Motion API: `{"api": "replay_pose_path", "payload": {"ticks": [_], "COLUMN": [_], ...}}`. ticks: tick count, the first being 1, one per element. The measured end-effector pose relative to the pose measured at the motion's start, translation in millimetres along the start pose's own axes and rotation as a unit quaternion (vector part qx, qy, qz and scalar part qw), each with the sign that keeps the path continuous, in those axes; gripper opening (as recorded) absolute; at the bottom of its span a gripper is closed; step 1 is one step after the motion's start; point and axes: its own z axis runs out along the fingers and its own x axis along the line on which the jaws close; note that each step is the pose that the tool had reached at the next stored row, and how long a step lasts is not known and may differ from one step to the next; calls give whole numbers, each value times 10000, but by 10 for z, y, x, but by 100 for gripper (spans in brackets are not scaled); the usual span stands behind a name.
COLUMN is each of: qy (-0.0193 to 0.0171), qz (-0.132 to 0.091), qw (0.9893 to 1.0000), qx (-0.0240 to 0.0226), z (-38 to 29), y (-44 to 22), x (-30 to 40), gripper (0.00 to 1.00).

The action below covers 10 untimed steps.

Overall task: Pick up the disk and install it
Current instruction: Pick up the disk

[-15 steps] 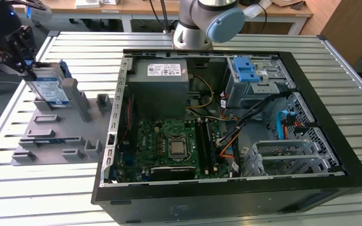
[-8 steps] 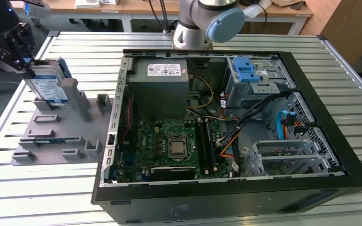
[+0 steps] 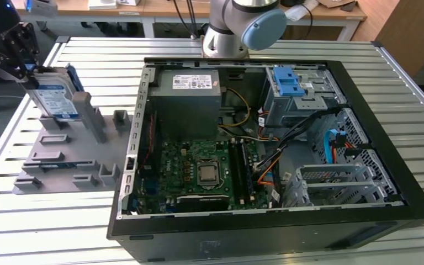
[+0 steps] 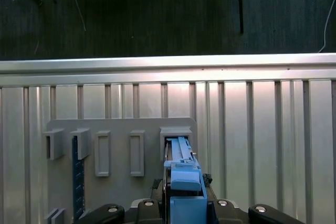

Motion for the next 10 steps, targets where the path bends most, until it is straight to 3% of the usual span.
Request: {"api": "replay_pose_path", "payload": {"ticks": [5, 10], "qy": [0, 0], "qz": [0, 0], "qw": [10000, 10000], "qx": [0, -1], "z": [-52, -59], "y": [0, 0], "x": [1, 1], "gripper": [36, 36]}}
